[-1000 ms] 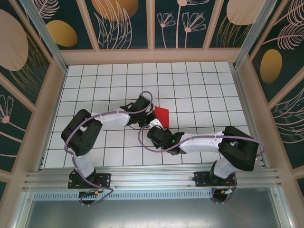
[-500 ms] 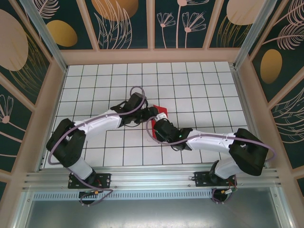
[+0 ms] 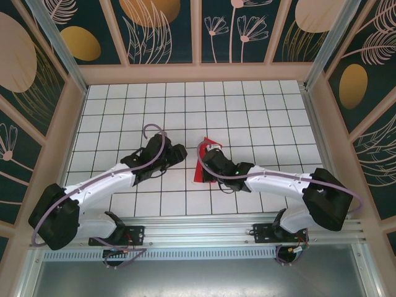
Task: Fold a paper plane with a square sheet of paper (pick it up from the middle)
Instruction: Fold the triangle a second time at the center of the table.
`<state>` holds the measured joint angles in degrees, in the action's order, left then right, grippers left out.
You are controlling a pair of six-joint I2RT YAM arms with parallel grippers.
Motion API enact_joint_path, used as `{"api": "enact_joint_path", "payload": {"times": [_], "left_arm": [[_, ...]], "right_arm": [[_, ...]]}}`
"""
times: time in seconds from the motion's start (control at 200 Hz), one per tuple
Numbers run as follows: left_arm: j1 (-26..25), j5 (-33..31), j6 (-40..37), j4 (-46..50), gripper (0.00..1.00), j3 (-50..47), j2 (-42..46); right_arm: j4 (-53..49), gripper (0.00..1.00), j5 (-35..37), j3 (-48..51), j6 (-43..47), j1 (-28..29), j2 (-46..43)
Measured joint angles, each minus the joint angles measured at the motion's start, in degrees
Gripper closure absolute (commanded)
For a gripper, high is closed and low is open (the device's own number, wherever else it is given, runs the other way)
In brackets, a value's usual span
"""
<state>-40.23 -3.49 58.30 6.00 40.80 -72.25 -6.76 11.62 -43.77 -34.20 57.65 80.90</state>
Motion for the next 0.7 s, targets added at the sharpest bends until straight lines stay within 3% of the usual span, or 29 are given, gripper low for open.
{"api": "enact_joint_path", "payload": {"times": [0.17, 0.38, 0.701], "left_arm": [[0.0, 1.2, 0.1, -3.3, 0.58, -3.7, 2.7], [0.0, 9.1, -0.1, -10.3, 0.72, -7.3, 1.1], [-0.3, 16.9, 0.1, -16.4, 0.81, -7.7, -8.0]], "right_arm": [[0.1, 1.00, -0.9, -2.8, -3.8, 1.1, 2.5], [0.5, 1.00, -2.2, -2.3, -5.9, 1.2, 4.7], [7.3, 1.00, -9.3, 4.8, -8.0, -2.9, 3.9]]}}
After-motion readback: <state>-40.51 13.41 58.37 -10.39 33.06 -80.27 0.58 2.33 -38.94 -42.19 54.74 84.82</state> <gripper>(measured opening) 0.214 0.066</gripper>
